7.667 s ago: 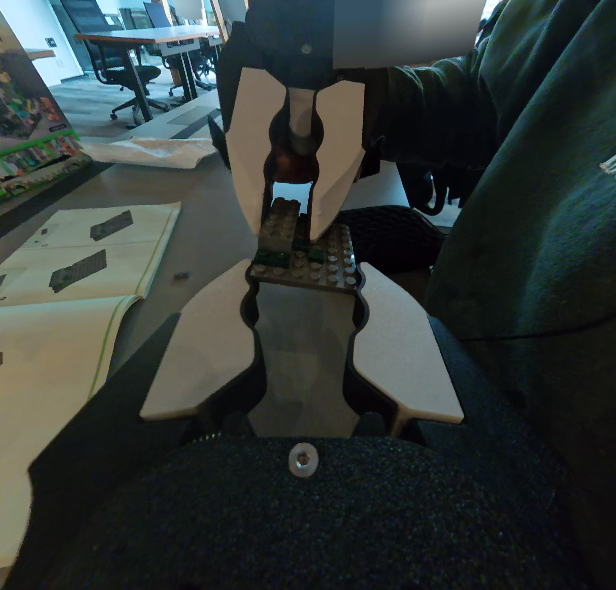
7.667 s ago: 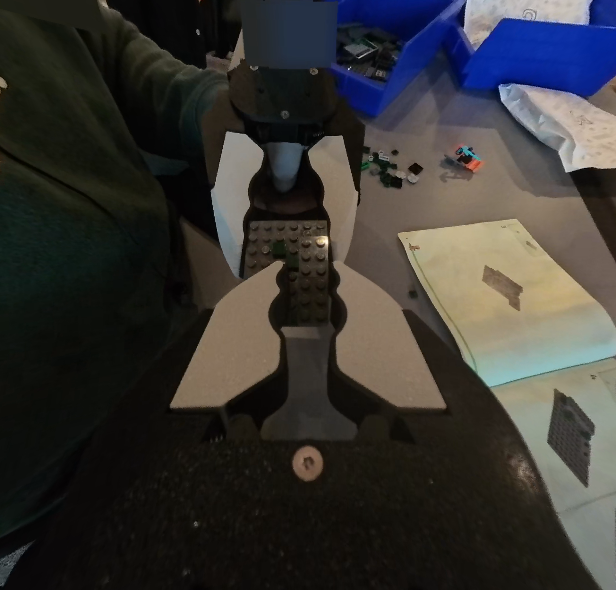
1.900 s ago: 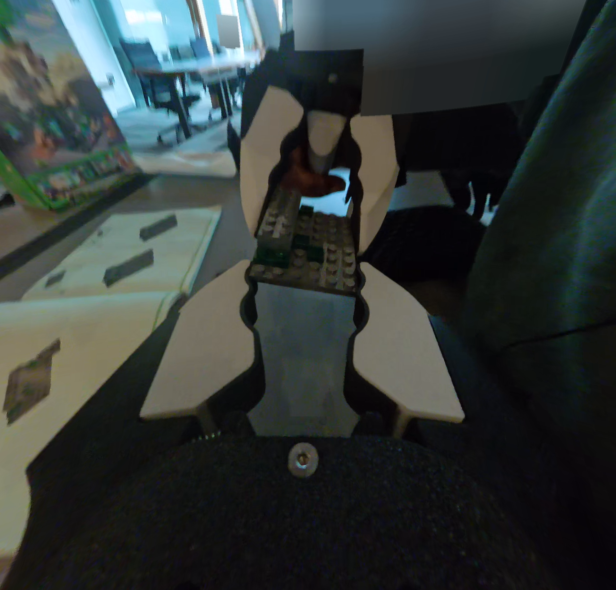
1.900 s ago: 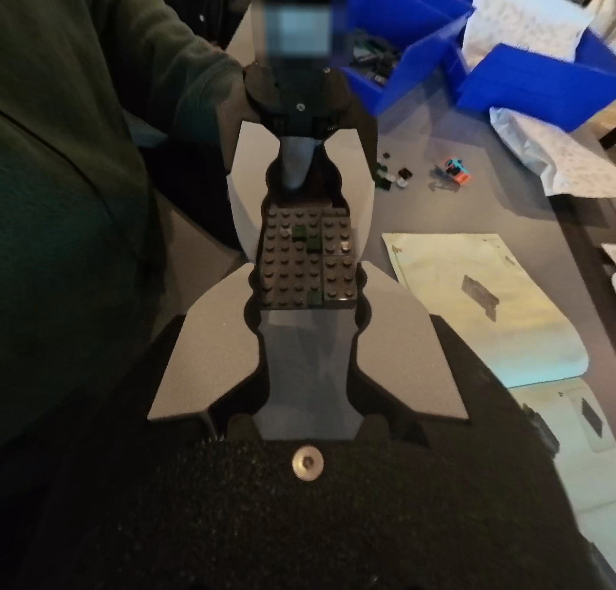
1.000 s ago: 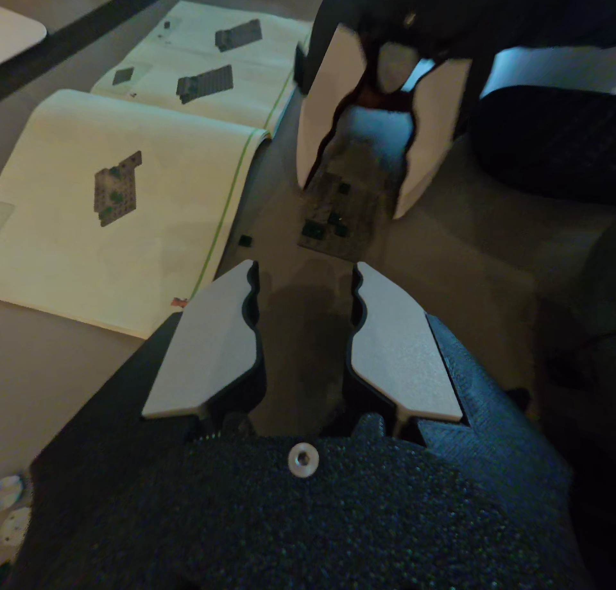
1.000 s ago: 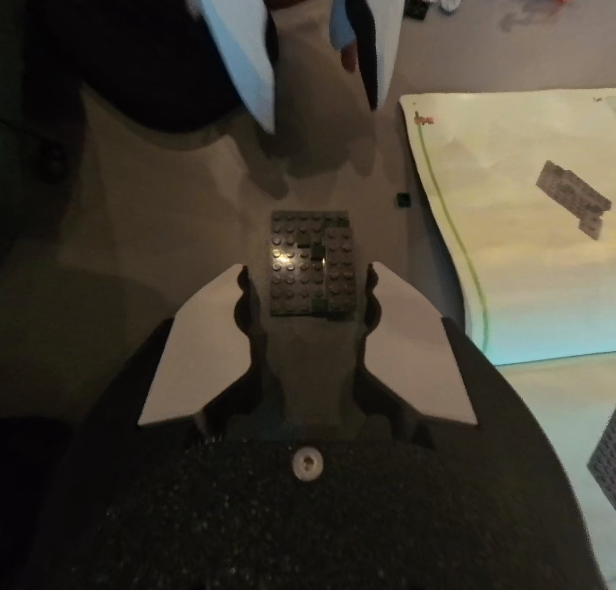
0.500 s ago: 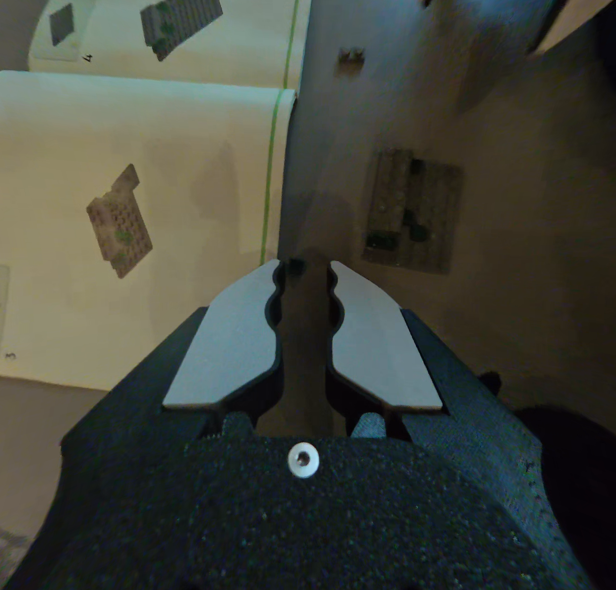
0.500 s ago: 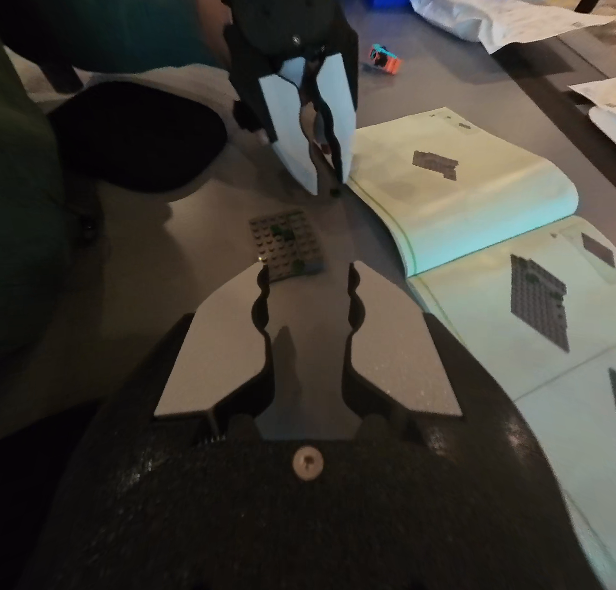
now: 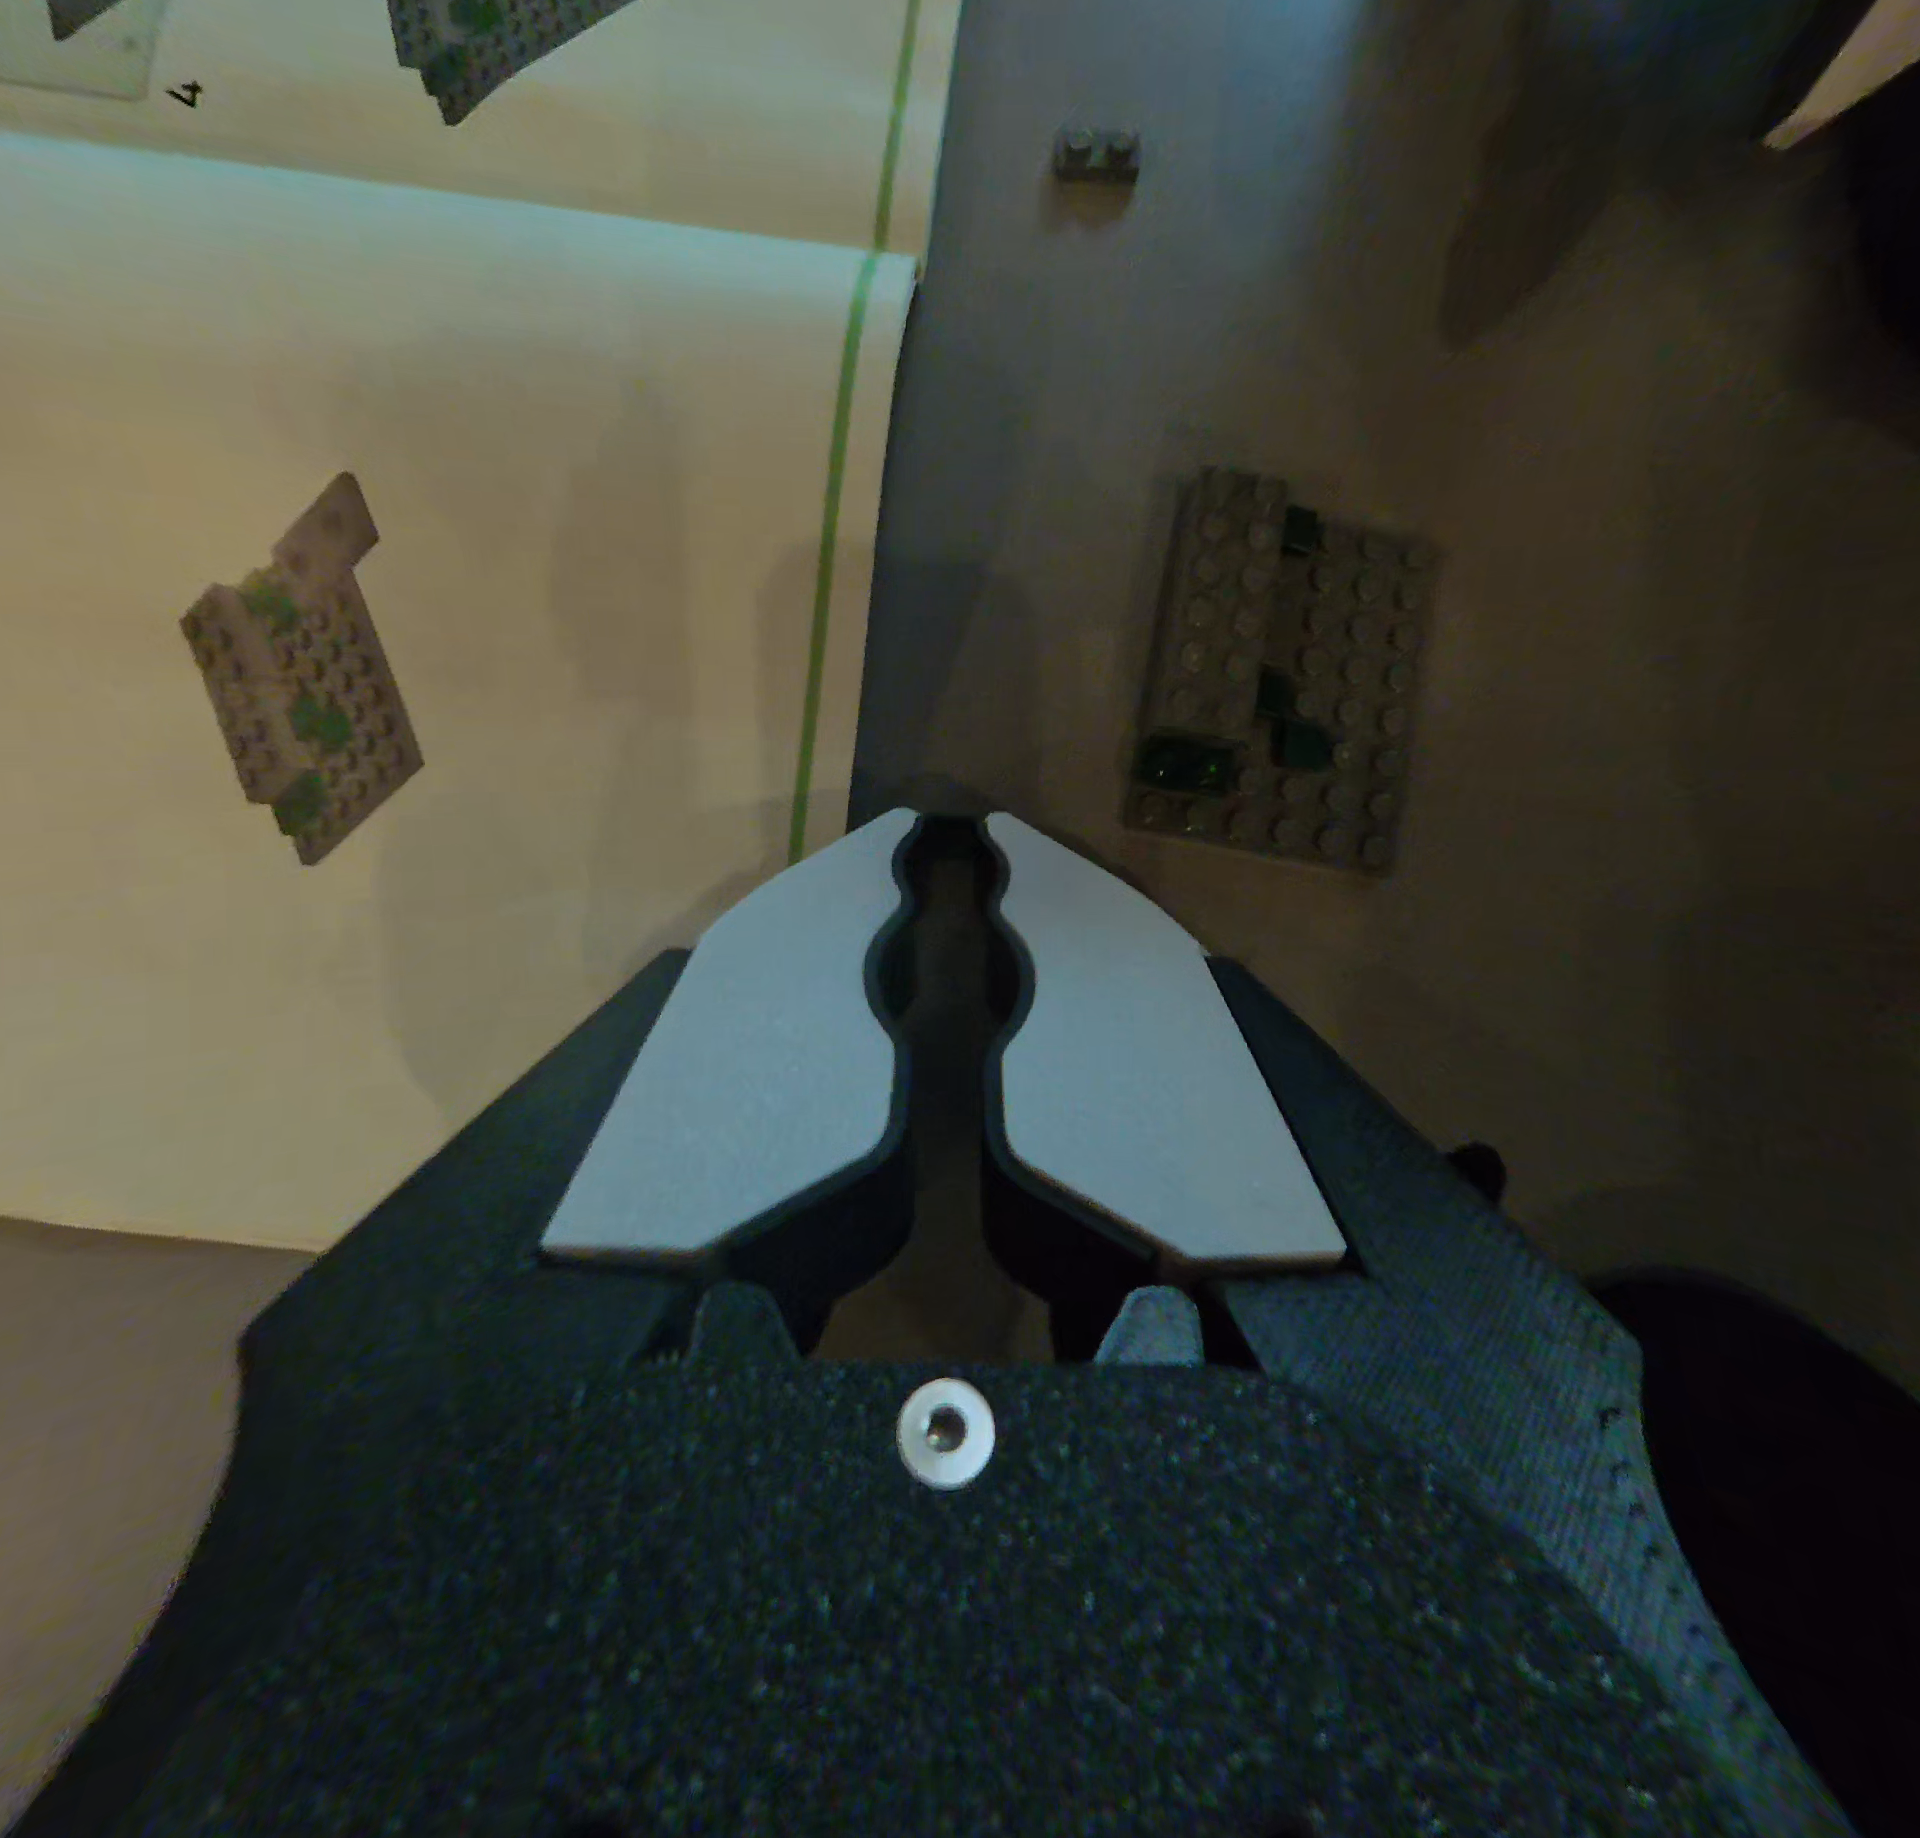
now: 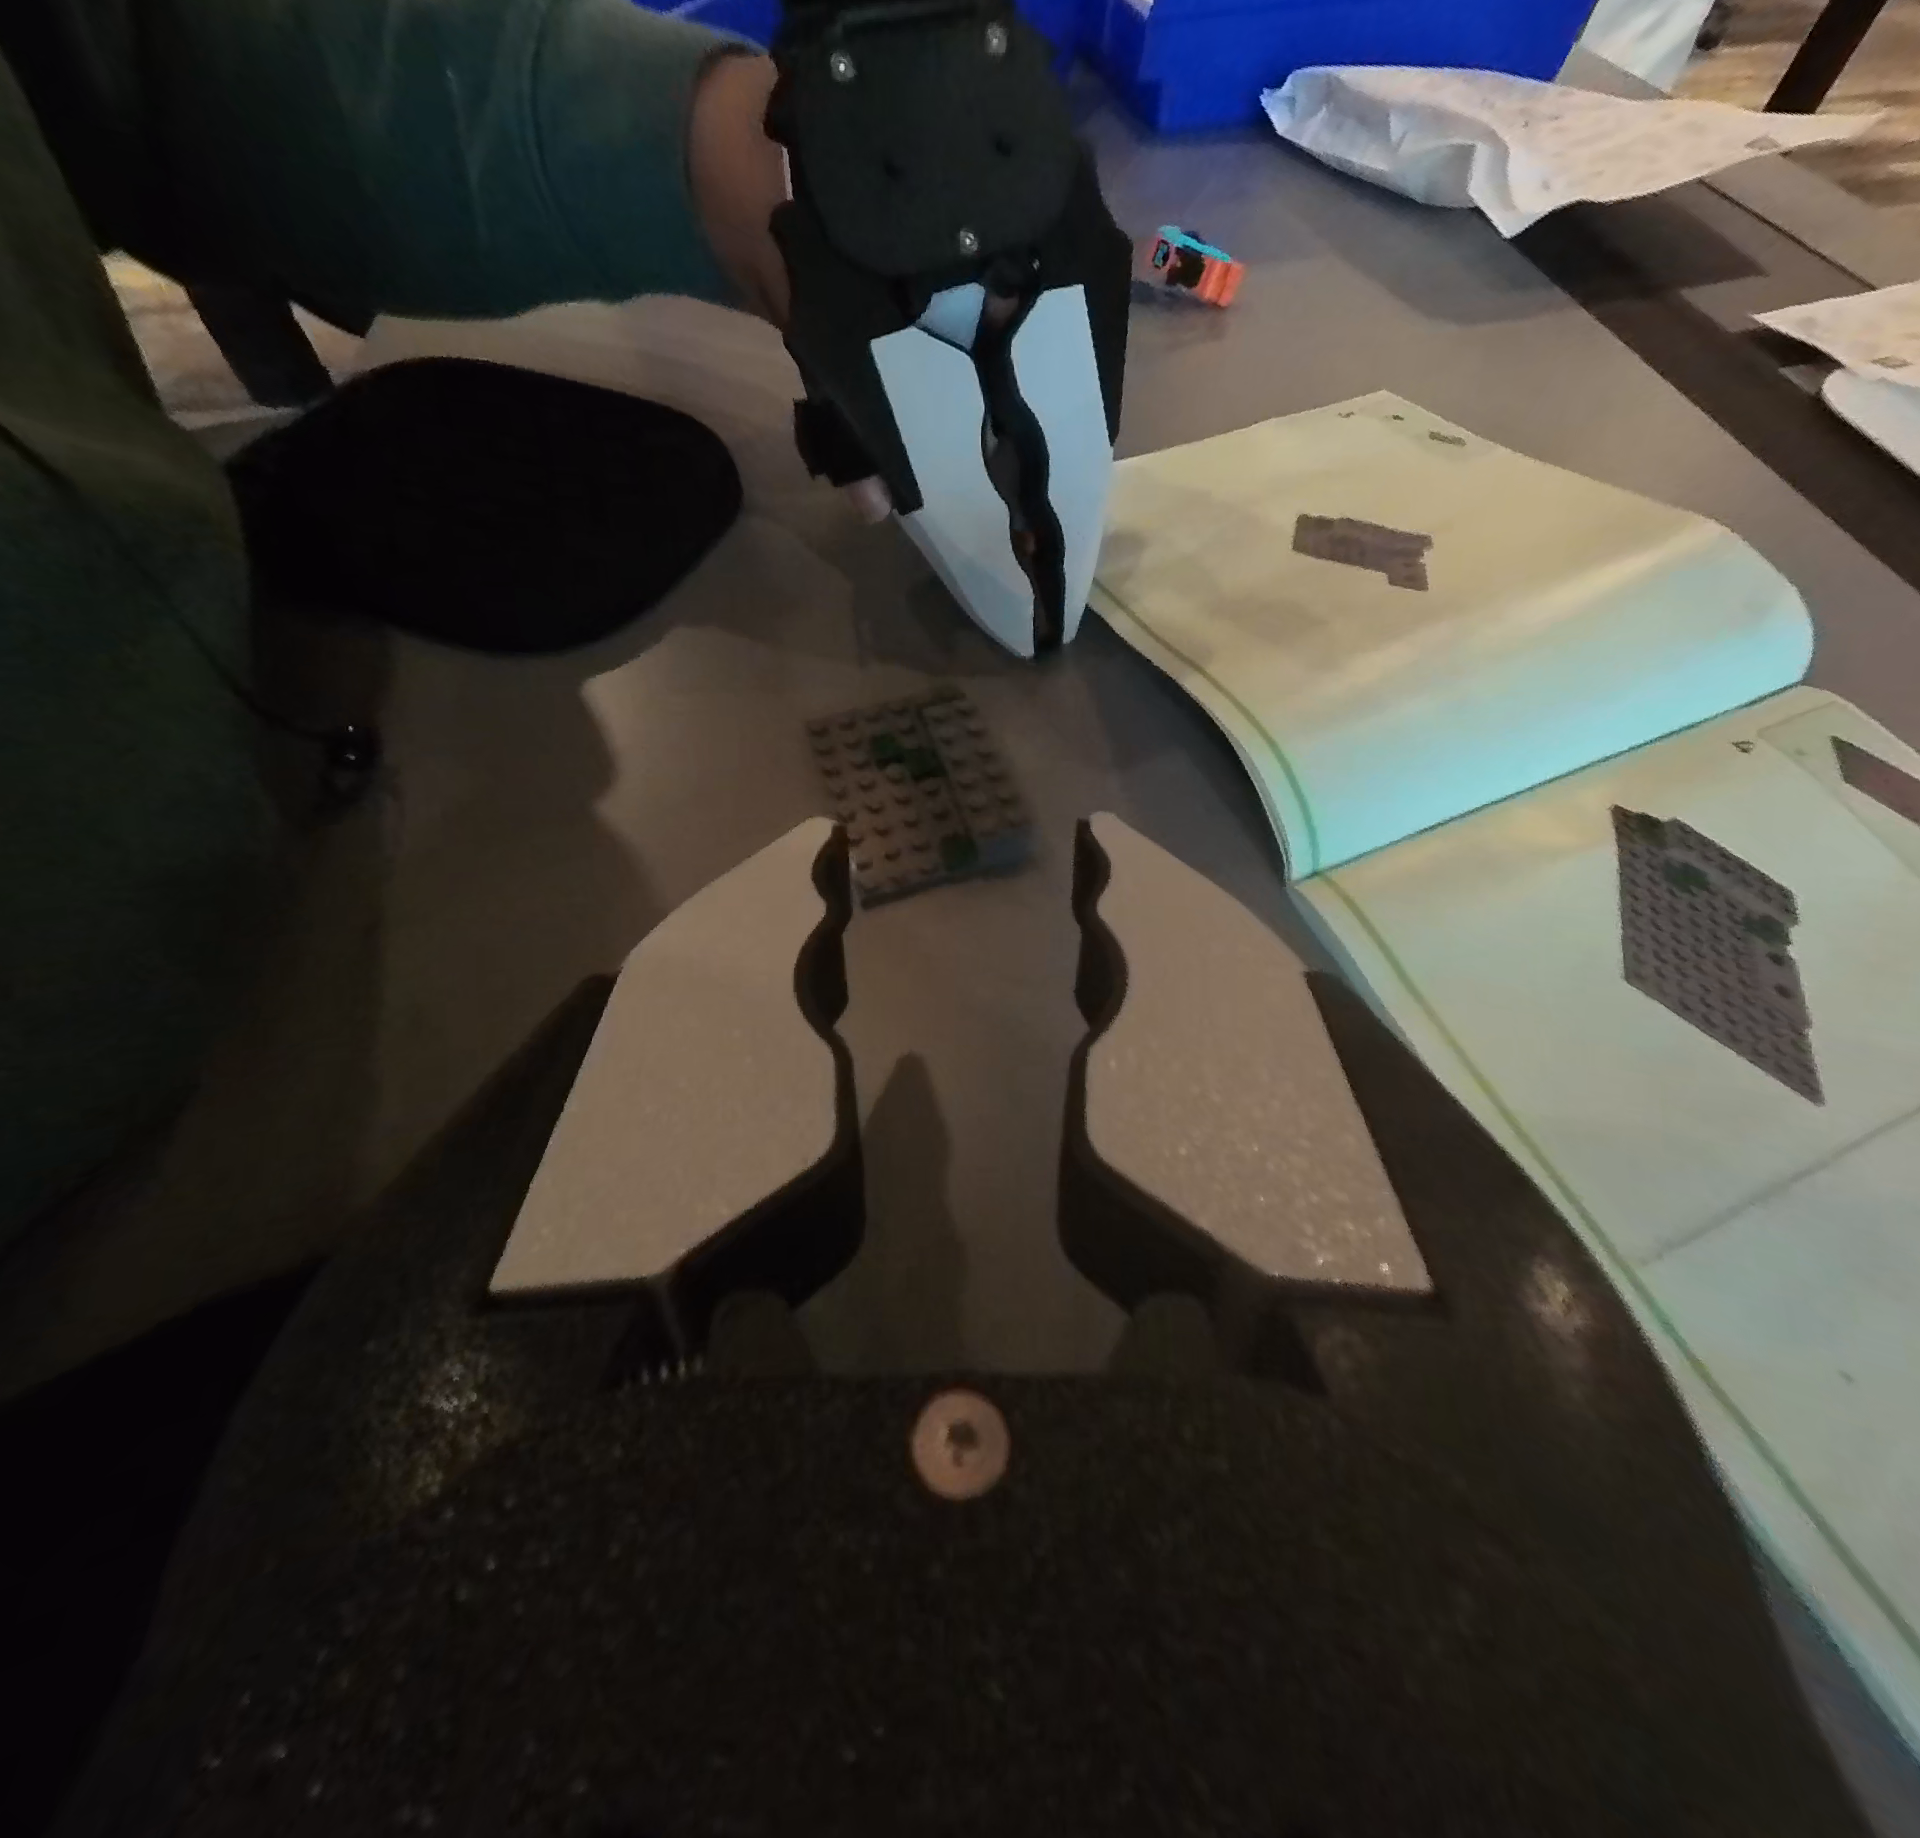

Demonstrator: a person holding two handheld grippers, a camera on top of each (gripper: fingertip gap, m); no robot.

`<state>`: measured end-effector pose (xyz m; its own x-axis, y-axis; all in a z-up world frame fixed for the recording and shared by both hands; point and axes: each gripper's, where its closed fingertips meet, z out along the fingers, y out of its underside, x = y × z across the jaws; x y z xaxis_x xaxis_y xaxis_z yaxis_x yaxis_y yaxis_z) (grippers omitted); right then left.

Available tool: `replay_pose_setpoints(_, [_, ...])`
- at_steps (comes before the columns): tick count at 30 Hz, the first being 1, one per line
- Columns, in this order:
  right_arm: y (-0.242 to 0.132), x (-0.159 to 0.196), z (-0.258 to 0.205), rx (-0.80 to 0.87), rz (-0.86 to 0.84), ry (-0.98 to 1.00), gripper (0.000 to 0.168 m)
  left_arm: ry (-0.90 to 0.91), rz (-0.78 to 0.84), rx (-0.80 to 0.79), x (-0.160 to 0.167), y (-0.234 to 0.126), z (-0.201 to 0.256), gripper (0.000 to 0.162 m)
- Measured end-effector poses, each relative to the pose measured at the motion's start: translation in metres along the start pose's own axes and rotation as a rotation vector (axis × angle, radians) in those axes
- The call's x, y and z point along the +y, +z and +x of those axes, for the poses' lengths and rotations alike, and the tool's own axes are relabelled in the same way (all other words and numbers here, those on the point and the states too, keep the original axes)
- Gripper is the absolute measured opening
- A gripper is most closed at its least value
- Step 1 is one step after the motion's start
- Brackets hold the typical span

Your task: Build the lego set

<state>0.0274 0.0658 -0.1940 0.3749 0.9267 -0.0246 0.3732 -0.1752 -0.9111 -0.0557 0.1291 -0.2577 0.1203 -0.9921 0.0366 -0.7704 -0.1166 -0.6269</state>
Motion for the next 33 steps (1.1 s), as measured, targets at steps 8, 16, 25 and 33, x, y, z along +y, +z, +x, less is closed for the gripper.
replay_pose_setpoints(8, [0.010,-0.036,-0.004,0.096,0.060,-0.197,0.033,-0.164,0.420,0.258,-0.056,-0.042,0.042,0.007])
replay_pose_setpoints(16, [0.021,-0.082,-0.018,0.336,0.185,-0.490,0.022,-0.435,0.787,0.452,-0.100,-0.095,0.061,0.007])
replay_pose_setpoints(25, [0.018,-0.106,-0.028,0.394,0.233,-0.536,0.016,-0.565,0.922,0.599,-0.109,-0.110,0.075,0.007])
replay_pose_setpoints(33, [0.017,-0.110,-0.036,0.365,0.206,-0.584,0.008,-0.556,0.930,0.623,-0.109,-0.115,0.083,0.007])
